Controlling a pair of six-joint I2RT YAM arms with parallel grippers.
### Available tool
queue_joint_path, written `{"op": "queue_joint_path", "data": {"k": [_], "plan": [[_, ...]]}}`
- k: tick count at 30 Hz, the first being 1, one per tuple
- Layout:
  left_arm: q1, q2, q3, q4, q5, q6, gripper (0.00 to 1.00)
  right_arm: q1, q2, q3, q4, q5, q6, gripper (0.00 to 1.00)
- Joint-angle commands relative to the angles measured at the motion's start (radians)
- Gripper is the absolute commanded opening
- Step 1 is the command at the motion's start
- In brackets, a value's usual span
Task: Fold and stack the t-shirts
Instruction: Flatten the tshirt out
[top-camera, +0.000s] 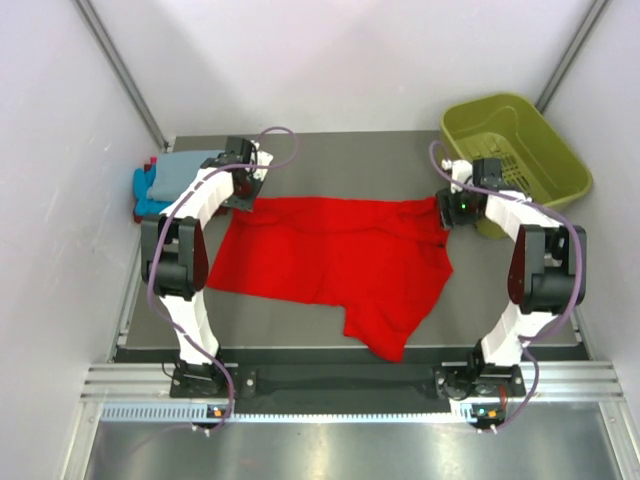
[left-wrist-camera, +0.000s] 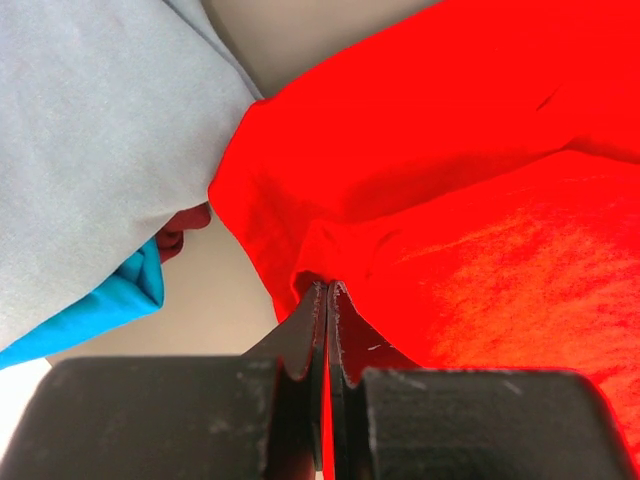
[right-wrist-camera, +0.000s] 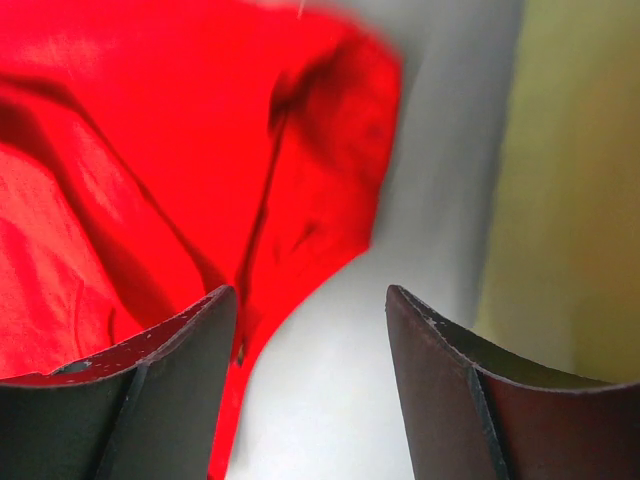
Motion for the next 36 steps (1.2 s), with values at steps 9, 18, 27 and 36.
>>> {"op": "queue_joint_path", "data": {"k": [9,18,27,36], "plan": [[-0.001,-0.047,0.019,0.025,0.043,-0.018,0.0,0.017,-0.077,-0.096,0.034,0.019,-0.018,0.6],[-0.001,-0.051,0.002,0.026,0.04,-0.021,0.0,0.028,-0.147,-0.091,0.003,-0.023,0.005,0.55],[-0.002,-0.05,-0.004,0.033,0.046,-0.029,0.0,0.087,-0.211,-0.156,-0.023,-0.06,0.026,0.54],[-0.002,-0.054,-0.005,0.031,0.043,-0.029,0.0,0.101,-0.185,-0.194,0.017,-0.044,0.029,0.53]]}}
